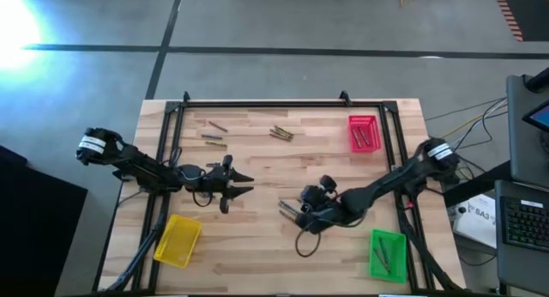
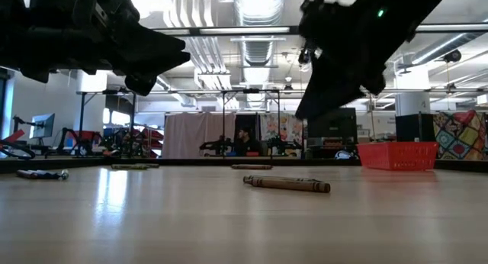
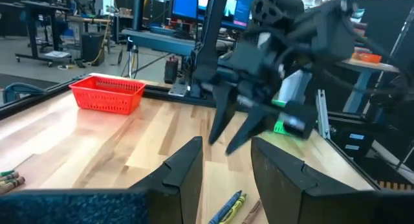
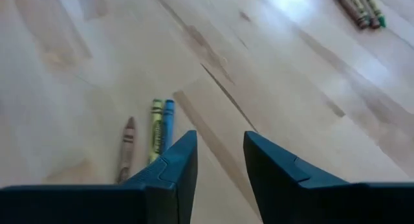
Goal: Sort crayons
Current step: Put the blue crayon into the yellow bin
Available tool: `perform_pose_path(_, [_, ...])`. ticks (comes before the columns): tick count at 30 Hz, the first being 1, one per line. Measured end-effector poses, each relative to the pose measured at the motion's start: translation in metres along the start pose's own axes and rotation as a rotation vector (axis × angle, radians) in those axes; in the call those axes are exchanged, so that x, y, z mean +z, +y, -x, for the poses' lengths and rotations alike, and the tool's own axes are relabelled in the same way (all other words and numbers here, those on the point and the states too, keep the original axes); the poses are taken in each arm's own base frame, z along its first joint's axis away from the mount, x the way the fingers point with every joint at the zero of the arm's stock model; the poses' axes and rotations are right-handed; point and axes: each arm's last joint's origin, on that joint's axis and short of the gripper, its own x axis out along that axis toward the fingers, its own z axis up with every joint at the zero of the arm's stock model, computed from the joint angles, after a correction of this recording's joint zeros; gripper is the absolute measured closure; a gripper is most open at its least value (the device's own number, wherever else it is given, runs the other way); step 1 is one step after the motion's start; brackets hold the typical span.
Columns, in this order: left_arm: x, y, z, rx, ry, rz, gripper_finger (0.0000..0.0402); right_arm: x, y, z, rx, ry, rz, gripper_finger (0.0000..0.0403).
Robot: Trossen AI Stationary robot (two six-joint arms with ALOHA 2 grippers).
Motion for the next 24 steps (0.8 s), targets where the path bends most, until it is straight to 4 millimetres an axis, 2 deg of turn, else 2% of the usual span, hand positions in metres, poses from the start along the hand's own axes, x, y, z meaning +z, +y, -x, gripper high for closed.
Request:
perform_pose_path(5, [0.000,0.001,0.000,0.011,-0.002,-0.006,0.0287,-0.005,0.012,-0.031,0.017,0.039,0.026,0.0294])
perform_pose_path(11, [0.002,0.000,-0.002,0.011,-0.010,-0.058,0.0287,0.000,0.019,-0.051,0.069,0.109,0.040,0.0295])
perform_pose_path(24, [0.001,0.000,-0.004,0.016,0.024,-0.090,0.0287,0.006,0.012,-0.060,0.118,0.182,0.023,0.0318])
